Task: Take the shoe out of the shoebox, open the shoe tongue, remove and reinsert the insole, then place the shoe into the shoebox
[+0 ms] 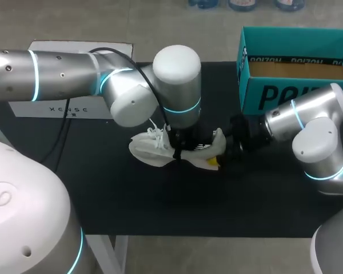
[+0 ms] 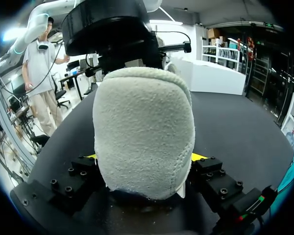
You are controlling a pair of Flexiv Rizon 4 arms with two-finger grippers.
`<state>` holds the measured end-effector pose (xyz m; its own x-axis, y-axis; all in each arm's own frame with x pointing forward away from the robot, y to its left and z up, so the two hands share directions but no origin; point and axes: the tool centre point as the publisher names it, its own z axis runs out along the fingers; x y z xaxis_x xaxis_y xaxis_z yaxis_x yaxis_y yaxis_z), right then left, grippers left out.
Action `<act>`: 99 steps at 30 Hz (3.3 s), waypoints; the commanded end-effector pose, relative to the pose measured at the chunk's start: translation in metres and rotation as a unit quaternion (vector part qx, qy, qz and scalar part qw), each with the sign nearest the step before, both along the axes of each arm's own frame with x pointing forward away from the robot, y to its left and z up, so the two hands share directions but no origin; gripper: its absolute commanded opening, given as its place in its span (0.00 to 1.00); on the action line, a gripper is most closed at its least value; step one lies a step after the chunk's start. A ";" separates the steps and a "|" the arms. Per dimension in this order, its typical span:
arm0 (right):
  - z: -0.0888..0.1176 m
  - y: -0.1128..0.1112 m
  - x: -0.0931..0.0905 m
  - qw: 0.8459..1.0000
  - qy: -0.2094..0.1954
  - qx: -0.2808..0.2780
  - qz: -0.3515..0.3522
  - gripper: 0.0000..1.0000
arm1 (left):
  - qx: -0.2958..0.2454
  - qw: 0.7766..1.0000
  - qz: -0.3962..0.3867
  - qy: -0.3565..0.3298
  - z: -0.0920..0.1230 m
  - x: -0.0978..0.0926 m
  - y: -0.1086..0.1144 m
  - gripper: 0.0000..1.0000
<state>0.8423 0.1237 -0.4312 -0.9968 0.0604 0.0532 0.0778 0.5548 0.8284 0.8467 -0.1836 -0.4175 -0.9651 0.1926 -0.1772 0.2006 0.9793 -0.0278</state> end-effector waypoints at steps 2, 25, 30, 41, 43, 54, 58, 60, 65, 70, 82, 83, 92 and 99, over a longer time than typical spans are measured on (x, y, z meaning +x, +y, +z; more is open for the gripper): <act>-0.005 0.001 -0.003 1.000 0.002 -0.001 0.003 0.00 | -0.004 1.000 -0.001 0.010 -0.112 0.029 -0.002 0.26; -0.005 0.001 -0.003 1.000 0.002 -0.001 0.003 0.00 | -0.055 0.993 0.025 0.100 -0.048 -0.007 -0.010 0.00; -0.005 0.001 -0.003 1.000 0.002 -0.001 0.003 0.00 | -0.097 0.990 0.037 0.098 -0.025 -0.011 -0.005 0.00; -0.005 0.001 -0.003 1.000 0.002 -0.001 0.003 0.00 | -0.151 0.985 0.036 0.078 0.003 -0.008 0.002 0.00; -0.005 0.001 -0.003 1.000 0.002 -0.001 0.003 0.00 | -0.154 0.985 0.032 0.075 0.008 -0.008 0.002 0.00; -0.005 0.001 -0.003 1.000 0.002 -0.001 0.003 0.00 | -0.169 0.984 0.030 0.052 0.034 -0.004 0.005 0.00; -0.005 0.001 -0.003 1.000 0.002 -0.001 0.003 0.00 | -0.175 0.983 0.041 0.043 0.038 0.000 0.012 0.00; -0.005 0.001 -0.003 1.000 0.002 -0.001 0.003 0.00 | -0.183 0.981 0.044 0.039 0.041 0.001 0.015 0.00; -0.005 0.001 -0.003 1.000 0.002 -0.001 0.003 0.00 | -0.189 0.980 0.049 0.029 0.047 0.002 0.019 0.00; -0.005 0.001 -0.003 1.000 0.002 -0.001 0.003 0.00 | -0.220 0.973 0.065 0.015 0.053 0.004 0.027 0.00; -0.005 0.001 -0.003 1.000 0.002 -0.001 0.003 0.00 | -0.343 0.939 0.001 0.022 0.073 0.008 0.018 0.00; -0.005 0.001 -0.003 1.000 0.002 -0.001 0.003 0.00 | -0.355 0.935 -0.006 0.023 0.075 0.009 0.016 0.00; -0.005 0.001 -0.003 1.000 0.002 -0.001 0.003 0.00 | -0.299 0.953 -0.037 0.027 0.079 0.017 -0.007 0.00; -0.005 0.001 -0.003 1.000 0.002 -0.001 0.003 0.00 | -0.272 0.962 -0.035 0.012 0.078 0.022 -0.025 0.02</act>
